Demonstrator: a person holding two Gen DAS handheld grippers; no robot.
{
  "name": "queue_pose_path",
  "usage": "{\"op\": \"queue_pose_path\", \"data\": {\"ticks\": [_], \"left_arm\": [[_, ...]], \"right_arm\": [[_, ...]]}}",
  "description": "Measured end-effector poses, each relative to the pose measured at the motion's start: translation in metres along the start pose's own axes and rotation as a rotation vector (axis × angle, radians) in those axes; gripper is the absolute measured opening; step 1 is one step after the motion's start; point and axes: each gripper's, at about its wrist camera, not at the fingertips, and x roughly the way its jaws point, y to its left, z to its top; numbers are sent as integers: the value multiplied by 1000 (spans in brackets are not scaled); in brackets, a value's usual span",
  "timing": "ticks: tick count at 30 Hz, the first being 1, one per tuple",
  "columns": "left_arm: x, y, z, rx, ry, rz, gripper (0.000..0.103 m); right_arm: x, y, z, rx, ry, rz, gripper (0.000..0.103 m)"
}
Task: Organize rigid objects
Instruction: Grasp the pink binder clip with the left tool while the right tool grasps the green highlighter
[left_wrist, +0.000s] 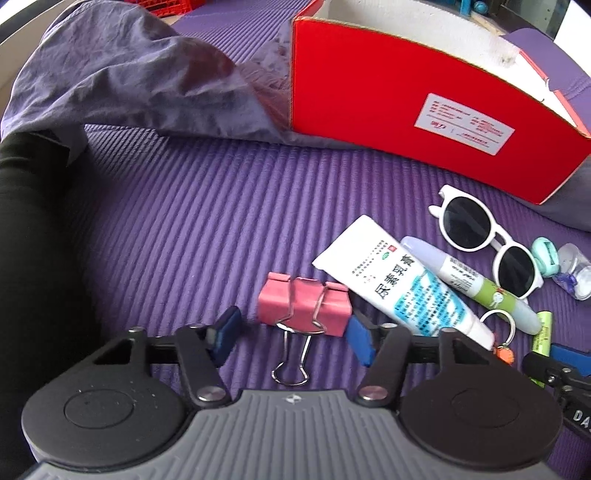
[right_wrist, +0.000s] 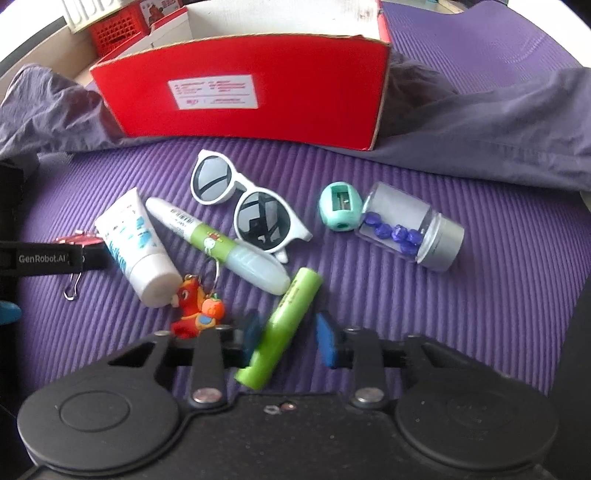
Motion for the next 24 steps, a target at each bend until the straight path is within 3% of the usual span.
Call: {"op": "queue_pose_path", "data": {"ticks": [6,24], "left_arm": [[-2,0,-1,-7,-8,-15,49],[-50,-1,0,-61,-70,-93,49]], "right_arm": [[-2,-3,-2,12,5,-5,17],[-46,-19,-1,91,-55,74,16]]}}
